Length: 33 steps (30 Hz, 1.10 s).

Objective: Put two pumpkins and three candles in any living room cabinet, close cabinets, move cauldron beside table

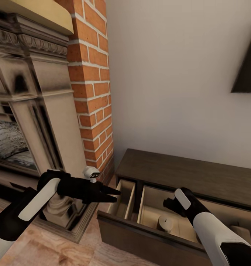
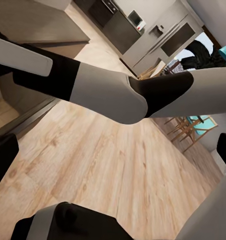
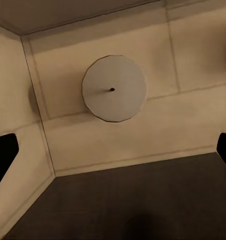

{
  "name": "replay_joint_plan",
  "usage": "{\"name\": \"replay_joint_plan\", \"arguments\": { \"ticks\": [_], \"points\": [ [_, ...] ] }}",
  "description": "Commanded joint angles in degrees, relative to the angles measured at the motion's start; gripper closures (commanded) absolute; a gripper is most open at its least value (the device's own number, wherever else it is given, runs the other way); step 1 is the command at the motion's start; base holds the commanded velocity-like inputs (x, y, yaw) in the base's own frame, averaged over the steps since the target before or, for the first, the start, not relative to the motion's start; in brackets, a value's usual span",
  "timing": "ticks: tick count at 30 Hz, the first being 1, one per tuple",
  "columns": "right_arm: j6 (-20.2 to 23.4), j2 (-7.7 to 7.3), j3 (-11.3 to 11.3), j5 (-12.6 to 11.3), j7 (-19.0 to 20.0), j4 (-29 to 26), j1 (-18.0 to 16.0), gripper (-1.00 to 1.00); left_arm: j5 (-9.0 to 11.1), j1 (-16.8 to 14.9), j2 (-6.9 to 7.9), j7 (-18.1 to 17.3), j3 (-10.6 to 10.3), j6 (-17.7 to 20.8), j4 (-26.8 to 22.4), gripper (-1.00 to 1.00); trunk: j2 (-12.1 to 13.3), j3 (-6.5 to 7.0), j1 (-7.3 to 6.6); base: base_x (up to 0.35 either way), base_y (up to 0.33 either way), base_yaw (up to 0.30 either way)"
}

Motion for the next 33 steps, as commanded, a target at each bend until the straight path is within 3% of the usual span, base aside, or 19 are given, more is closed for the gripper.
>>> {"name": "replay_joint_plan", "arguments": {
  "ticks": [1, 21, 33],
  "points": [
    [0.65, -0.03, 0.03, -0.54, -0.48, -0.18, -0.02, -1.0, 0.05, -0.06, 0.02, -0.11, -0.07, 0.18, 0.01, -1.0, 0.39, 0.13, -0.24, 0.0, 0.0, 0.0],
    [3.06, -0.18, 0.07, -0.62, -0.27, -2.63, -0.04, -1.0, -0.13, -0.06, -0.03, 0.34, -0.09, 0.18, 0.04, -1.0, 8.41, 3.72, -4.63, 0.0, 0.0, 0.0],
    [3.0, -0.17, 0.07, -0.63, -0.16, -2.59, -0.04, -1.0, -0.22, -0.14, 0.02, 3.5, -0.13, 0.18, 0.05, -1.0, 13.22, 5.87, -7.26, 0.0, 0.0, 0.0]
  ]
}}
